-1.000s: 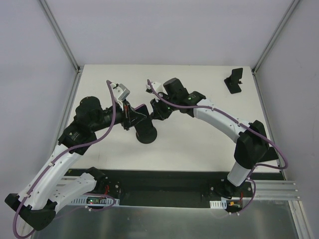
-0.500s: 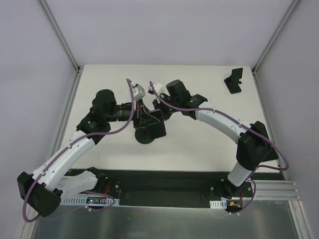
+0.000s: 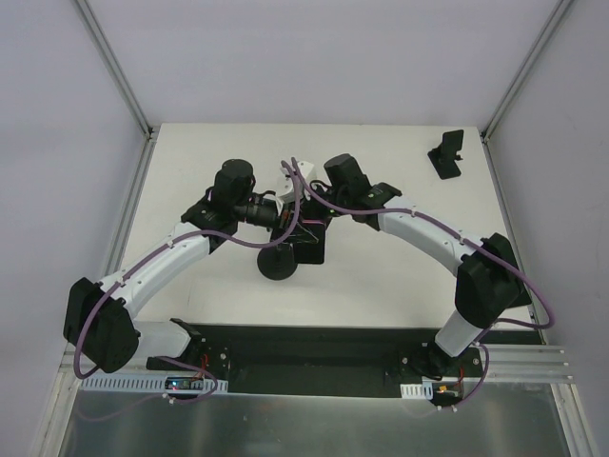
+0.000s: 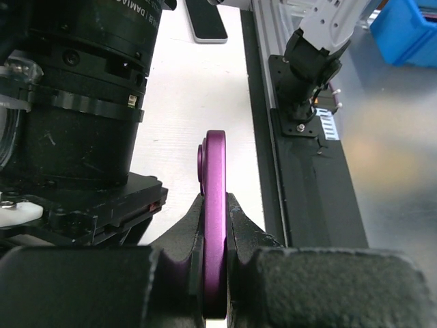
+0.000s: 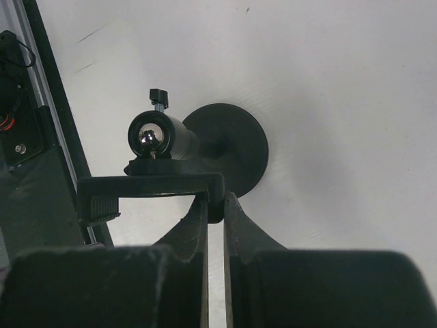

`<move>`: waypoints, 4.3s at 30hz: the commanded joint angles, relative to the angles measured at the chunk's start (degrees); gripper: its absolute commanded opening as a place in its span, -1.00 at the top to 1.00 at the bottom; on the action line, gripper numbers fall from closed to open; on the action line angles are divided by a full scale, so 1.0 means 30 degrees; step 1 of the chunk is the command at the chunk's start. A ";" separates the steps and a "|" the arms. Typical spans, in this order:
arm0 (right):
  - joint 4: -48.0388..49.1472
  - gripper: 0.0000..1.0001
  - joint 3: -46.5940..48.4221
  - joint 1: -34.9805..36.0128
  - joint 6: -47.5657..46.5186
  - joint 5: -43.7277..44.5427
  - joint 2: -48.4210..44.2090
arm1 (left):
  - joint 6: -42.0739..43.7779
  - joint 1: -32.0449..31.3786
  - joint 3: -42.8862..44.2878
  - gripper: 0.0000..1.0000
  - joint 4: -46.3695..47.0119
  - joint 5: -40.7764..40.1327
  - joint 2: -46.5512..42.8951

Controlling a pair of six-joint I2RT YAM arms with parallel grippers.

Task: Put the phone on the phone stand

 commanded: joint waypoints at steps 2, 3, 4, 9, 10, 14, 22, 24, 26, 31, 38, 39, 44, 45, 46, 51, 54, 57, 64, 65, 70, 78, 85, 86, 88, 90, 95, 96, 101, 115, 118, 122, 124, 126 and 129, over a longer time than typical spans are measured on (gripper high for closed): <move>0.0811 0.99 0.0044 -0.0354 0.0130 -0.2083 -0.1096 | 0.3198 -0.0163 0.0663 1.00 0.0448 0.0248 0.0029; 0.0840 0.99 0.0073 -0.0354 0.0189 -0.2084 -0.1067 | 0.3316 -0.0221 0.0604 1.00 0.0477 0.0043 0.0088; 0.0840 0.99 0.0074 -0.0412 0.0189 -0.2171 -0.1066 | 0.3492 -0.0251 0.0517 1.00 0.0478 -0.0191 0.0118; 0.0869 0.99 0.0015 -0.0413 0.0189 -0.2289 -0.1096 | 0.3933 -0.0222 -0.0333 1.00 0.1442 -0.0956 -0.0146; 0.0869 0.99 -0.0014 -0.0442 0.0160 -0.2347 -0.1096 | 0.3875 -0.0251 -0.0305 1.00 0.1531 -0.0723 -0.0029; 0.1015 0.99 -0.0102 -0.0413 0.0102 -0.2523 -0.1125 | 0.4079 -0.0251 -0.0479 1.00 0.1532 -0.0574 0.0177; 0.1337 0.99 -0.0628 -0.0559 -0.0191 -0.3430 -0.1593 | 0.4840 -0.0076 -0.0510 1.00 0.0713 0.0157 0.0557; 0.1397 0.99 -0.0688 -0.0617 -0.0308 -0.3637 -0.1711 | 0.5045 0.0070 -0.0189 1.00 -0.0018 0.0478 0.0878; 0.1426 0.99 -0.0776 -0.0647 -0.0425 -0.3579 -0.1740 | 0.5280 0.0187 0.0075 1.00 -0.0458 0.0538 0.0939; 0.1806 0.99 -0.1098 -0.0910 -0.0309 -0.3285 -0.1886 | 0.5340 0.0773 -0.0362 1.00 -0.0899 0.0540 0.0383; 0.3093 0.99 -0.1713 -0.1028 0.0861 -0.0684 -0.2500 | 0.3644 0.0862 -0.1209 1.00 -0.2452 -0.4303 -0.1284; 0.3763 0.99 -0.1859 -0.0970 0.1182 0.0018 -0.2618 | 0.3089 0.0775 -0.1503 1.00 -0.2365 -0.6180 -0.2129; 0.6168 0.99 -0.2562 -0.0503 0.4486 0.4177 -0.3290 | 0.0183 -0.0600 -0.4194 1.00 -0.0408 -1.8122 -0.6228; 0.7129 0.99 -0.2737 -0.0239 0.4989 0.5027 -0.3438 | 0.0096 -0.0835 -0.4433 1.00 -0.0343 -1.9283 -0.6645; 0.7748 1.00 -0.3406 -0.0063 0.5400 0.6514 -0.3671 | -0.0050 -0.0837 -0.4638 1.00 -0.0343 -2.0252 -0.6939; 0.8897 1.00 -0.3910 0.1958 0.7070 1.1384 -0.4552 | -0.0461 -0.0866 -0.5869 1.00 -0.0255 -2.4293 -0.8054; 0.8344 1.00 -0.4057 0.2808 0.7746 1.5162 -0.4991 | -0.0930 -0.1012 -0.6164 1.00 -0.0255 -2.6466 -0.8290; 0.8310 1.00 -0.4379 0.3569 0.8859 1.7716 -0.5489 | -0.0727 -0.1159 -0.6339 1.00 0.0212 -2.8404 -0.8144; 0.8691 0.99 -0.4058 0.6528 0.9389 2.2311 -0.5519 | -0.1225 -0.1305 -0.5638 1.00 0.2058 -2.8817 -0.5774; 0.8749 1.00 -0.3999 0.7198 0.9012 2.2871 -0.5578 | -0.1194 -0.1335 -0.5289 1.00 0.2176 -2.8933 -0.5480; 0.9013 1.00 -0.3296 0.8347 0.7924 2.4839 -0.4906 | -0.1282 -0.1394 -0.4523 1.00 0.2819 -2.8321 -0.3984; 0.8691 0.96 -0.2447 0.8610 0.6723 2.5309 -0.4172 | -0.1517 -0.1452 -0.3937 1.00 0.3318 -2.7177 -0.2812; 0.8896 0.40 -0.2825 0.8845 0.6342 2.5075 -0.4784 | -0.1458 -0.1452 -0.3527 1.00 0.3408 -2.7380 -0.2109; 0.9129 0.30 -0.2943 0.8845 0.6197 2.5045 -0.4961 | -0.1400 -0.1423 -0.3498 1.00 0.3407 -2.7294 -0.2079; 0.9335 0.20 -0.3410 0.8787 0.6078 2.5132 -0.5516 | -0.1428 -0.1423 -0.3556 1.00 0.3407 -2.7176 -0.2108; 0.9511 0.16 -0.3733 0.8554 0.5757 2.4871 -0.5928 | -0.1457 -0.1452 -0.3644 1.00 0.3320 -2.7001 -0.2313; 1.0857 -0.07 -0.5401 0.6363 0.4615 2.0509 -0.7218 | -0.1516 -0.1394 -0.4258 1.00 0.3026 -2.5744 -0.3160; 1.0830 -0.12 -0.5579 0.5978 0.4468 2.0040 -0.7277 | -0.1400 -0.1336 -0.4463 1.00 0.3433 -2.4551 -0.3366; 1.0889 -0.27 -0.6809 0.1880 0.5635 1.4332 -0.7863 | -0.1282 -0.0487 -0.7156 1.00 0.6770 -2.1440 -0.5355; 1.1562 -0.28 -0.8423 -0.2961 0.8568 0.9109 -0.8069 | -0.3568 0.2034 -0.8041 1.00 1.0002 -1.6894 -0.3544; 1.1650 -0.29 -0.8393 -0.3020 0.8656 0.8787 -0.8010 | -0.3596 0.2034 -0.7340 1.00 0.8335 -1.7535 -0.3485; 1.1709 -0.29 -0.8364 -0.3079 0.8685 0.8610 -0.7922 | -0.3626 0.2034 -0.6079 0.38 0.4880 -1.8590 -0.3893; 1.1680 -0.29 -0.8364 -0.3137 0.8656 0.8493 -0.7864 | -0.3713 0.2034 -0.5494 0.28 0.3125 -1.8739 -0.4332; 1.1680 -0.29 -0.8364 -0.3196 0.8685 0.8405 -0.7863 | -0.3945 0.2034 -0.5198 -0.03 0.2327 -1.8738 -0.4860; 1.1709 -0.29 -0.8335 -0.3225 0.8685 0.8229 -0.7776 | -0.4939 0.2034 -0.5343 -0.45 0.1300 -1.9148 -0.6352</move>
